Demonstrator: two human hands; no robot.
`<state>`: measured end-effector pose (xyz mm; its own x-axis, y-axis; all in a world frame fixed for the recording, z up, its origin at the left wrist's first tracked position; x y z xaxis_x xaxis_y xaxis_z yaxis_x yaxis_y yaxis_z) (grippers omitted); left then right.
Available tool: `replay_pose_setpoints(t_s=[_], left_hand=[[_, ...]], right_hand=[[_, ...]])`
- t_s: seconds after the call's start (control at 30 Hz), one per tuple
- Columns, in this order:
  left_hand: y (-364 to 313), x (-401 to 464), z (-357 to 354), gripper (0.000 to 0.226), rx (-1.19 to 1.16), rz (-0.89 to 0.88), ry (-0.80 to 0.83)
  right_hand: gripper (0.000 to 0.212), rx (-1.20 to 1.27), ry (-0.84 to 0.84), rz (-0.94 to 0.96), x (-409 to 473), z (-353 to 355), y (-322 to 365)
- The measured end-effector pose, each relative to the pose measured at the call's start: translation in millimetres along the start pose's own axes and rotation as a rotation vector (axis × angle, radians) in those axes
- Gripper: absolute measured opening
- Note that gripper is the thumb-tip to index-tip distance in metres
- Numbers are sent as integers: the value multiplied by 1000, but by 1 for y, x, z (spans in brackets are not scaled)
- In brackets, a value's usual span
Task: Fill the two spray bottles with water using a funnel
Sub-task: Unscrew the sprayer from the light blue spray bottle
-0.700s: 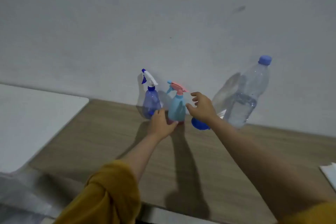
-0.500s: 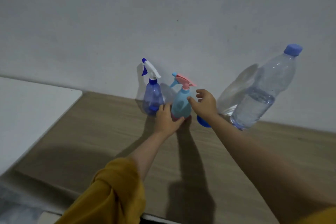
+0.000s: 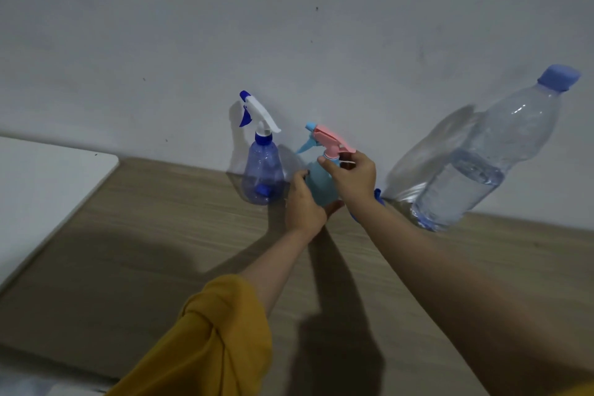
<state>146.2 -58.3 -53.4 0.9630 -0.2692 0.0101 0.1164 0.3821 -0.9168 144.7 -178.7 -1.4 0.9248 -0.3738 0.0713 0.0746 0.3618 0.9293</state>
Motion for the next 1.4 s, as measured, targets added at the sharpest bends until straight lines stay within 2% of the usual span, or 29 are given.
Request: replay_pose_setpoints(t_s=[0.17, 0.47, 0.77, 0.93, 1.1, 1.2, 1.4], left_hand=[[-12, -24, 5, 69, 114, -5, -53], [-22, -89, 4, 75, 28, -17, -97], [-25, -161, 6, 68, -6, 45, -126], [-17, -180, 0, 69, 22, 61, -130], [-16, -186, -7, 75, 119, 57, -155], [-15, -187, -11, 69, 160, 63, -213], [-10, -183, -13, 53, 237, 64, -232]], right_hand=[[46, -56, 0, 27, -22, 14, 2], [44, -7, 35, 76, -79, 33, 14], [37, 101, 96, 108, -139, 42, 11], [38, 75, 113, 110, -158, 38, -2], [42, 70, 59, 159, -171, 39, 2], [47, 47, 17, 156, -175, 36, 4], [29, 60, -103, 209, -183, 32, 4]])
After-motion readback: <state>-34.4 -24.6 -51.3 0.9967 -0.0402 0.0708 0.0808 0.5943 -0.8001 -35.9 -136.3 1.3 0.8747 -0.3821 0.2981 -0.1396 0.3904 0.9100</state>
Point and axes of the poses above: each hand's wrist, its own x-axis towards the middle knuckle, its own z-axis out of the back of the hand, y = z × x, the point moved 7 cm from there along x, towards the middle knuckle, and after that the axes turned 13 degrees about y, right-handed, at the moved point
